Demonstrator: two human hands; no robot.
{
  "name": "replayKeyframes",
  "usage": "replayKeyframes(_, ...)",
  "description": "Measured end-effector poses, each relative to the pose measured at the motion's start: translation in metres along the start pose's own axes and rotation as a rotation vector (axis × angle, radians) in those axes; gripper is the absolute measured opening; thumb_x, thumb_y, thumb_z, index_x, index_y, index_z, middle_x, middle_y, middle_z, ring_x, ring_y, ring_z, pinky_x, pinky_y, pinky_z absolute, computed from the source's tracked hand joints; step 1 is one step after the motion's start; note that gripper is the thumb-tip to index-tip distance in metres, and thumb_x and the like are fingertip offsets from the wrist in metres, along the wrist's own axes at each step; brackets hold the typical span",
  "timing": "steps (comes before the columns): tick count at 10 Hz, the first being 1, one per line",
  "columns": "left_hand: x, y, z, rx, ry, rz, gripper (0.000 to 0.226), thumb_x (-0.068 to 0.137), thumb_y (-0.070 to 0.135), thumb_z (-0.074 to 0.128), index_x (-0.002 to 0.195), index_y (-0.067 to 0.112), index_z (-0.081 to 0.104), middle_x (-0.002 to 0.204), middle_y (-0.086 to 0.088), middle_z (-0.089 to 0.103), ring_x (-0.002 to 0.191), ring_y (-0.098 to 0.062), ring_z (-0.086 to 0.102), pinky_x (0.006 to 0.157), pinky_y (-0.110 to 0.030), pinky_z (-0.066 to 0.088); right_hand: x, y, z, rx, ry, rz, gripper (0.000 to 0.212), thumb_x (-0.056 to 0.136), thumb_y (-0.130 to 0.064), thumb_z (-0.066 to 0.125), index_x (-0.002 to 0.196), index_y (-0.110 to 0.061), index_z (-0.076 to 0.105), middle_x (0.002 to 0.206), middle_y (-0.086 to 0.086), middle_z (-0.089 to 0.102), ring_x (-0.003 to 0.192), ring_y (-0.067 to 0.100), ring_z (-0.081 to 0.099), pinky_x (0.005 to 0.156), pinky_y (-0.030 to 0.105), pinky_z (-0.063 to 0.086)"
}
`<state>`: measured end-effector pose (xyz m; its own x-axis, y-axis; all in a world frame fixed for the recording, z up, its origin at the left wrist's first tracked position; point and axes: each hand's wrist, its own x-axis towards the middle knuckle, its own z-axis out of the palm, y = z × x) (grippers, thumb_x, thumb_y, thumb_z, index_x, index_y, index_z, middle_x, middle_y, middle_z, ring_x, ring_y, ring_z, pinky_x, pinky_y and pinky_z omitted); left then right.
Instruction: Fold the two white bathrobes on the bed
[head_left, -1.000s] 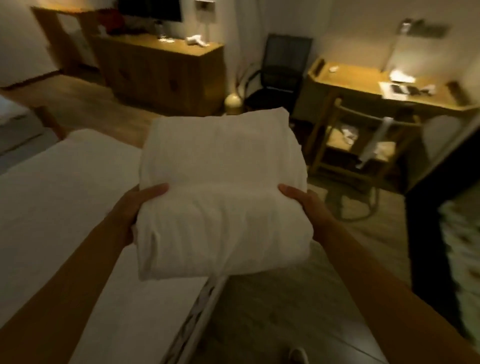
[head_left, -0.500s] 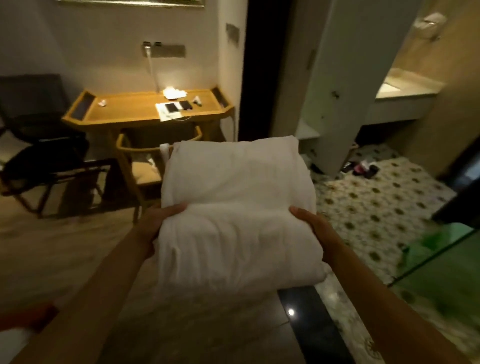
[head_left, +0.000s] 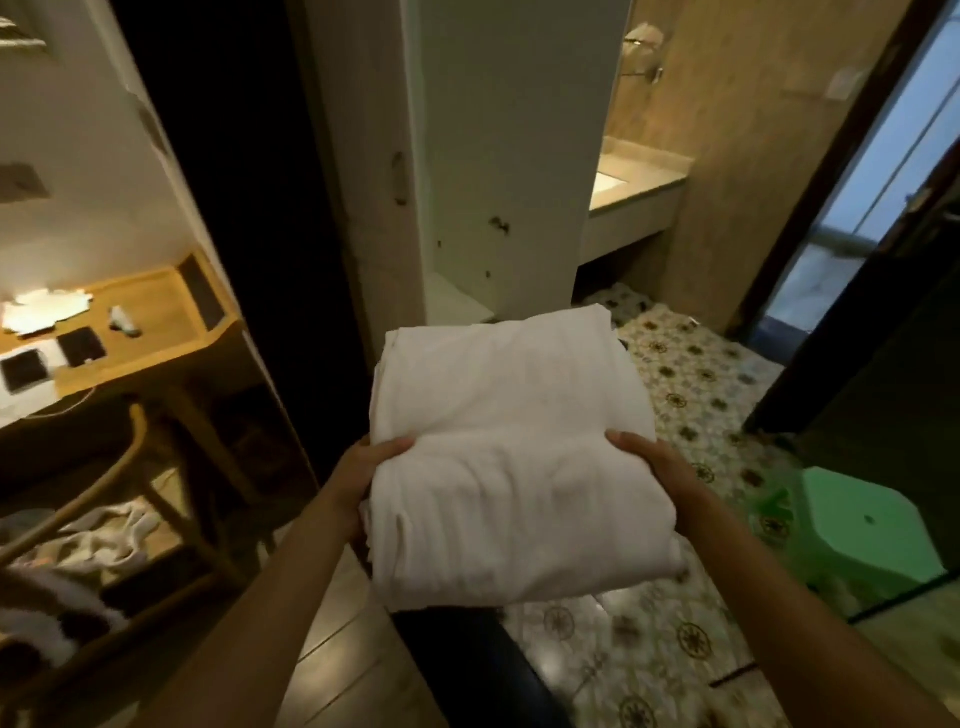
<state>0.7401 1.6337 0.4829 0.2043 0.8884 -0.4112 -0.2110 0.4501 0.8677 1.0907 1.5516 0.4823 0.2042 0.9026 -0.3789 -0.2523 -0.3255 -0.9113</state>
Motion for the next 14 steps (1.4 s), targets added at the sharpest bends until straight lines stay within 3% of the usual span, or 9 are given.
replayKeyframes(2,0.208,0.036,0.089,-0.048,-0.026,-0.053,0.040,0.082,0.017,0.076,0.118,0.004,0.066,0.115,-0.019,0.072,0.104,-0.035,0.070,0.082,-0.041,0.058,0.202,-0.080,-0.060,-0.016,0.019,-0.011,0.061,0.071,-0.030,0.086,0.122,-0.001,0.068,0.118,0.018,0.073,0.108,0.036,0.070,0.098,0.050,0.052)
replayKeyframes(4,0.409,0.051,0.150,-0.106,0.018,-0.127,0.071,0.068,0.030,0.087,0.128,0.003,0.063,0.118,-0.019,0.071,0.110,-0.036,0.068,0.099,-0.046,0.051,0.425,-0.156,-0.101,-0.109,-0.037,0.039,0.044,0.082,-0.025,0.077,0.120,-0.004,0.069,0.113,0.012,0.075,0.101,0.030,0.074,0.081,0.039,0.056)
replayKeyframes(5,0.482,0.071,0.157,-0.137,0.083,-0.153,0.096,0.047,0.035,0.097,0.131,0.006,0.061,0.119,-0.017,0.072,0.111,-0.035,0.068,0.103,-0.049,0.049,0.525,-0.195,-0.092,-0.153,-0.147,0.094,0.048,0.083,-0.025,0.077,0.127,-0.010,0.065,0.119,0.010,0.074,0.104,0.029,0.073,0.084,0.040,0.056)
replayKeyframes(7,0.652,0.110,0.150,-0.191,0.338,-0.281,0.063,0.081,0.030,0.080,0.132,-0.002,0.059,0.126,-0.019,0.067,0.118,-0.035,0.061,0.104,-0.042,0.046,0.746,-0.229,-0.036,-0.337,-0.231,0.256,0.070,0.062,-0.040,0.092,0.122,-0.013,0.067,0.110,0.005,0.077,0.099,0.031,0.074,0.091,0.047,0.056)
replayKeyframes(9,0.855,0.108,0.108,-0.265,0.537,-0.338,0.077,0.062,0.043,0.093,0.122,0.004,0.065,0.112,-0.014,0.073,0.102,-0.034,0.068,0.093,-0.044,0.054,0.997,-0.215,0.048,-0.461,-0.325,0.347,0.068,0.062,-0.047,0.091,0.119,-0.022,0.065,0.110,0.006,0.076,0.099,0.030,0.073,0.086,0.047,0.056)
replayKeyframes(10,0.936,0.120,0.070,-0.263,0.601,-0.302,0.040,0.076,0.027,0.086,0.109,0.011,0.070,0.104,-0.008,0.075,0.091,-0.025,0.071,0.078,-0.034,0.056,1.100,-0.201,0.094,-0.456,-0.360,0.395,0.056,0.070,-0.038,0.085,0.120,-0.022,0.065,0.107,0.006,0.077,0.096,0.031,0.074,0.081,0.046,0.058)
replayKeyframes(12,1.076,0.134,-0.041,-0.105,0.698,-0.238,0.061,0.071,0.039,0.085,0.124,0.015,0.066,0.106,-0.005,0.077,0.093,-0.025,0.075,0.079,-0.039,0.060,1.262,-0.125,0.177,-0.386,-0.442,0.429,0.054,0.071,-0.028,0.083,0.122,-0.017,0.066,0.110,0.010,0.077,0.096,0.031,0.074,0.087,0.049,0.057)
replayKeyframes(13,1.109,0.125,-0.081,0.258,0.679,-0.307,0.099,0.072,0.067,0.074,0.153,0.025,0.036,0.149,-0.004,0.052,0.128,-0.028,0.057,0.105,-0.045,0.048,1.310,-0.082,0.199,-0.410,-0.407,0.421,0.081,0.079,-0.031,0.082,0.150,-0.019,0.044,0.143,0.010,0.058,0.118,0.030,0.063,0.093,0.038,0.051)
replayKeyframes(14,1.116,0.112,-0.094,0.567,0.788,-0.460,0.105,0.080,0.074,0.058,0.160,0.022,0.014,0.166,-0.007,0.019,0.149,-0.031,0.027,0.120,-0.047,0.027,1.327,-0.068,0.213,-0.613,-0.324,0.350,0.064,0.094,-0.020,0.068,0.152,-0.018,0.041,0.155,0.012,0.043,0.135,0.031,0.047,0.106,0.038,0.040)
